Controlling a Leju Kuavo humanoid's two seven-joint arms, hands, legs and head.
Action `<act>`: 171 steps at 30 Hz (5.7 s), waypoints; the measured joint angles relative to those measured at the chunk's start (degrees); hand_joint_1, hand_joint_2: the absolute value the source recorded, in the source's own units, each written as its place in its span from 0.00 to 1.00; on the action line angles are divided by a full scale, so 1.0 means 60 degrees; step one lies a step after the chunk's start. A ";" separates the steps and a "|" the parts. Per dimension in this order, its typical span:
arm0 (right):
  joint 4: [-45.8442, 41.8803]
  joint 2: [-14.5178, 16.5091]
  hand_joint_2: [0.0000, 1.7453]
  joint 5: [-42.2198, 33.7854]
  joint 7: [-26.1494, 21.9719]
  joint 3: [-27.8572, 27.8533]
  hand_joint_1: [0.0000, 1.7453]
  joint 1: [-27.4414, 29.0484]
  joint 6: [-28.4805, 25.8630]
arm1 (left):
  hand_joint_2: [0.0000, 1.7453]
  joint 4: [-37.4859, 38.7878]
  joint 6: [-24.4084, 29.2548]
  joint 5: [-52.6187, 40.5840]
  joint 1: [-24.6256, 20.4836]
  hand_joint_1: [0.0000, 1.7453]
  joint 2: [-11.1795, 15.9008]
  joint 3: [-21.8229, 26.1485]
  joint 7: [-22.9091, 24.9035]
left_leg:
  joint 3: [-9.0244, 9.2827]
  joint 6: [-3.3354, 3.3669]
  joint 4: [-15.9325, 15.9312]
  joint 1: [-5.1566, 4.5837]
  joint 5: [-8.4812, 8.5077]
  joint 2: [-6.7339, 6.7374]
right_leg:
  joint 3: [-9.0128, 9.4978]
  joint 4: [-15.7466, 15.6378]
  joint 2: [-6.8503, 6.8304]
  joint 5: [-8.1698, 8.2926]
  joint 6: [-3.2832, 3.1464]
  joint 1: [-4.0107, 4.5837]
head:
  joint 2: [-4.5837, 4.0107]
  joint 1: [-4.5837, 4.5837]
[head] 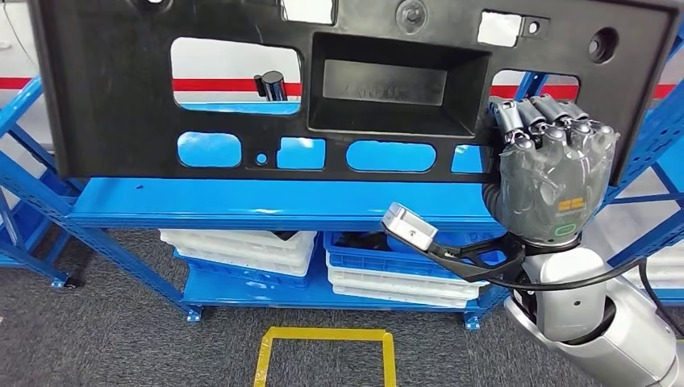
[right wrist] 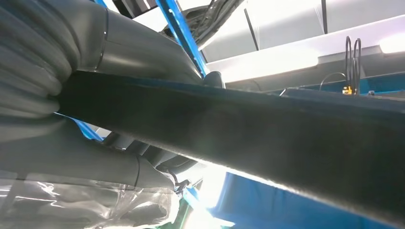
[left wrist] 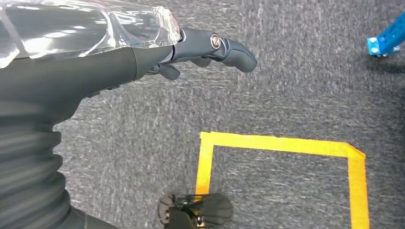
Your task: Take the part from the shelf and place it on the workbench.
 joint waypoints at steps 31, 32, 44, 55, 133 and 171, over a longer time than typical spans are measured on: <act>-0.0004 0.0028 1.00 -0.0078 0.0000 0.0045 1.00 -0.0018 -0.0064 | 1.00 -0.0007 0.0183 -0.0472 -0.0277 0.00 0.0506 0.0077 0.0146 | 0.0180 0.0037 0.0005 -0.0021 -0.0256 0.0013 | 0.0016 -0.0353 -0.0036 0.0285 -0.0060 0.0073 | 0.0000 0.0020; -0.0004 0.0029 1.00 -0.0077 0.0000 0.0046 1.00 -0.0013 -0.0067 | 1.00 -0.0007 0.0186 -0.0477 -0.0279 0.00 0.0521 0.0078 0.0147 | -0.0043 -0.0017 0.0742 0.0013 -0.0723 0.0015 | -0.0086 -0.0335 -0.0039 0.0351 -0.0089 0.0072 | 0.0000 0.0013; -0.0011 0.0035 1.00 -0.0072 0.0000 0.0038 1.00 -0.0018 -0.0073 | 1.00 -0.0016 0.0185 -0.0461 -0.0320 0.00 0.0588 0.0083 0.0149 | 0.1632 0.0285 -0.1325 0.0064 -0.0013 0.0001 | -0.0955 -0.0126 -0.0028 0.0919 0.0323 0.0078 | 0.0000 0.0030; -0.0026 0.0034 1.00 -0.0053 0.0000 -0.0012 1.00 0.0036 -0.0012 | 1.00 -0.0025 0.0160 -0.0465 -0.0301 0.00 0.0599 0.0270 0.0107 | 0.0535 0.0475 -0.1104 -0.0097 0.0837 0.0024 | 0.0364 0.0247 -0.0016 -0.0121 0.0177 0.0164 | 0.0000 0.0058; -0.0113 0.0040 1.00 -0.0433 0.0000 0.0003 1.00 0.0014 0.0306 | 1.00 -0.0098 0.0122 -0.0633 -0.0219 0.00 0.0548 0.0646 -0.0022 | 0.1178 0.0156 -0.1145 0.0000 0.0409 0.0004 | 0.0023 -0.0283 -0.0054 0.0355 0.0072 0.0192 | 0.0000 0.0014; -0.0200 0.0026 1.00 -0.1901 0.0000 -0.0097 1.00 0.0038 0.0511 | 1.00 -0.0102 0.0029 -0.0849 -0.0135 0.00 0.0577 0.1015 -0.0068 | 0.0875 0.0326 -0.0979 0.0170 0.0429 -0.0072 | -0.1189 0.2125 -0.0136 -0.0837 0.0460 0.0019 | 0.0000 0.0003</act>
